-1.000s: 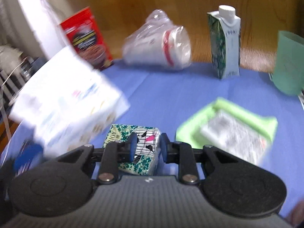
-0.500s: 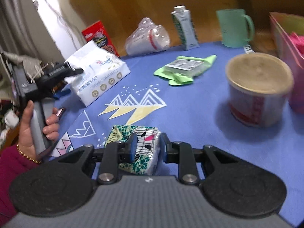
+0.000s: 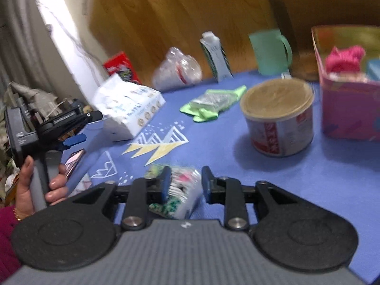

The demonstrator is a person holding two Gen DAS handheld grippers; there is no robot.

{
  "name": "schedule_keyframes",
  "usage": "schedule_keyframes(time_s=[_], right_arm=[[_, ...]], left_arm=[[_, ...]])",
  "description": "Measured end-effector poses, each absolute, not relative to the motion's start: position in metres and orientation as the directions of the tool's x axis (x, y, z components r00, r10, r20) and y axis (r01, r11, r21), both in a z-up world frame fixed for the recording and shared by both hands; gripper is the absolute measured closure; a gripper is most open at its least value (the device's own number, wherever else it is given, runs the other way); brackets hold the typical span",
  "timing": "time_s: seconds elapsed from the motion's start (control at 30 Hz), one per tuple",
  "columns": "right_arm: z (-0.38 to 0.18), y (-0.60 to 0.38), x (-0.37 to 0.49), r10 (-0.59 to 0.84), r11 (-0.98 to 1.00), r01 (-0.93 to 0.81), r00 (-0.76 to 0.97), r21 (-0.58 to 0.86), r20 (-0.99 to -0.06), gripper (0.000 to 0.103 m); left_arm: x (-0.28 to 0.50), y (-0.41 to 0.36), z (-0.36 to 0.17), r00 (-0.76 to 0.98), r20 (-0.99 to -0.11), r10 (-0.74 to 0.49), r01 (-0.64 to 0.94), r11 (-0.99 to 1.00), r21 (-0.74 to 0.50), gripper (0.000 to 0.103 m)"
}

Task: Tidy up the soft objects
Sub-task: 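Carry the patterned packet into the pink tin and open the right gripper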

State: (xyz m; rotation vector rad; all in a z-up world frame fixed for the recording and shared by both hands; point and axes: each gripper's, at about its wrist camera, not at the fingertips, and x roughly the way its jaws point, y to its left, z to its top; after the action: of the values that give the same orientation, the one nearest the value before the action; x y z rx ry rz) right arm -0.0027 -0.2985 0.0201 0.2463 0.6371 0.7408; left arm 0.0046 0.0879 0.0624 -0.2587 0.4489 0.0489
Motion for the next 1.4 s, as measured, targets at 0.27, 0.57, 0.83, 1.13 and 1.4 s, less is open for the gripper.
schedule_keyframes(time_s=[0.27, 0.57, 0.83, 1.13, 1.4], right_arm=[[0.007, -0.28, -0.034, 0.678, 0.688, -0.707, 0.544, 0.165, -0.494, 0.047], [0.002, -0.297, -0.039, 0.659, 0.716, -0.688, 0.608, 0.121, -0.442, 0.079], [0.041, -0.373, -0.021, 0.486, 0.874, -0.469, 0.838, 0.126, -0.249, 0.08], [0.041, -0.413, 0.055, 0.186, 0.982, -0.169, 0.947, 0.083, -0.262, 0.079], [0.024, -0.442, 0.079, 0.084, 0.991, -0.05, 0.956, 0.128, -0.281, 0.078]], left_arm=[[0.006, 0.013, 0.033, 0.7, -0.614, -0.364, 0.204, 0.926, -0.316, 0.048], [0.009, -0.047, 0.051, 0.633, -0.623, -0.46, 0.361, 0.887, -0.288, 0.068], [0.049, -0.169, 0.094, 0.629, -0.521, -0.576, 0.571, 0.798, -0.193, 0.067], [0.099, -0.264, 0.076, 0.672, -0.541, -0.506, 0.541, 0.834, -0.107, 0.056], [0.072, -0.252, 0.077, 0.704, -0.508, -0.497, 0.538, 0.839, -0.075, 0.055]])
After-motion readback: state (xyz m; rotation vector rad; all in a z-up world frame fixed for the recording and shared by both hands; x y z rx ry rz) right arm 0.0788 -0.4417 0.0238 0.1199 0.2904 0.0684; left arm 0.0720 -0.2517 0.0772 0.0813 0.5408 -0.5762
